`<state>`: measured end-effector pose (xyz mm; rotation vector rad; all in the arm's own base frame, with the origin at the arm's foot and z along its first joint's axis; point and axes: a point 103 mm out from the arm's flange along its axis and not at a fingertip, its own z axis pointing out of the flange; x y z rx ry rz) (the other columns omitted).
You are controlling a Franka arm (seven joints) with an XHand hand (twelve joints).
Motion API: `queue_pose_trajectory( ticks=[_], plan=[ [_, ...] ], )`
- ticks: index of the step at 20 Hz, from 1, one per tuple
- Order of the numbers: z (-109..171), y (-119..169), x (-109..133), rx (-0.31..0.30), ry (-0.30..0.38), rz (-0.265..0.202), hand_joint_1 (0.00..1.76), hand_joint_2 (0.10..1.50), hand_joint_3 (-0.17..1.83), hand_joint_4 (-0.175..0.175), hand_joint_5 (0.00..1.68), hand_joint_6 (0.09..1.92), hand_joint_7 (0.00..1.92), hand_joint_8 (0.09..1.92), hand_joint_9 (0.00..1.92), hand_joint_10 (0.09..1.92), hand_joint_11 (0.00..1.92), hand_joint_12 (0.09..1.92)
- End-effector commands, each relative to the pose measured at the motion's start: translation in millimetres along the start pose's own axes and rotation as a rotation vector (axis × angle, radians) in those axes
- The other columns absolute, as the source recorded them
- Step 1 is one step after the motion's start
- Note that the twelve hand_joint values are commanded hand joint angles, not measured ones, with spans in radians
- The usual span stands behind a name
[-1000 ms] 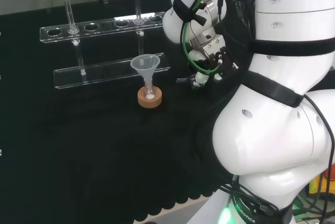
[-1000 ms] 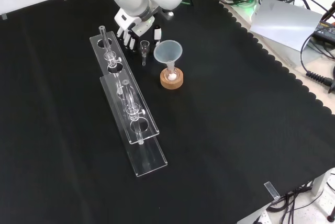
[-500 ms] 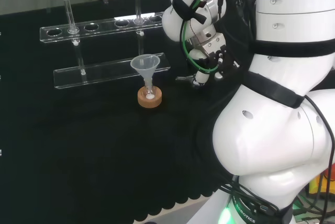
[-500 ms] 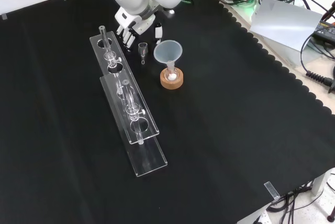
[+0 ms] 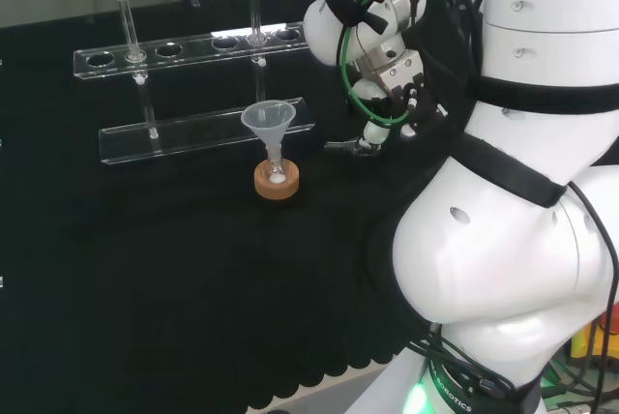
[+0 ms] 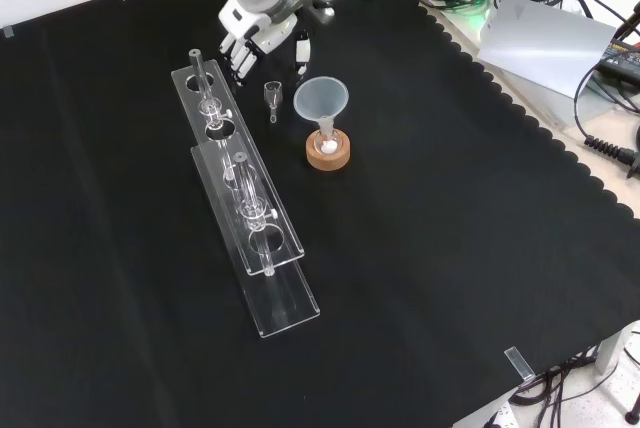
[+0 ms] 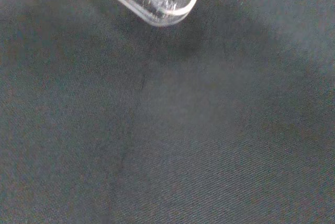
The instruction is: Put the weighing funnel back on the table.
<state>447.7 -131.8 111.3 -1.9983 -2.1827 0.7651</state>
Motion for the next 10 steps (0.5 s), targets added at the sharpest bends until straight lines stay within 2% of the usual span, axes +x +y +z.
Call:
queue_pose_trajectory(
  ticks=[1, 7, 10],
  plan=[
    [-36, -29, -10, -0.063, 0.000, 0.012, 0.78, 0.68, 0.48, -0.035, 0.36, 0.30, 0.37, 0.77, 0.56, 0.67, 0.23, 1.39],
    [-66, -50, -10, -0.103, 0.015, 0.008, 0.77, 0.68, 0.47, -0.034, 0.38, 0.28, 0.37, 0.77, 0.56, 0.67, 0.23, 1.39],
    [-78, -59, -9, -0.121, 0.046, 0.009, 0.77, 0.68, 0.47, -0.032, 0.40, 0.29, 0.38, 0.77, 0.56, 0.67, 0.23, 1.39]
  ],
)
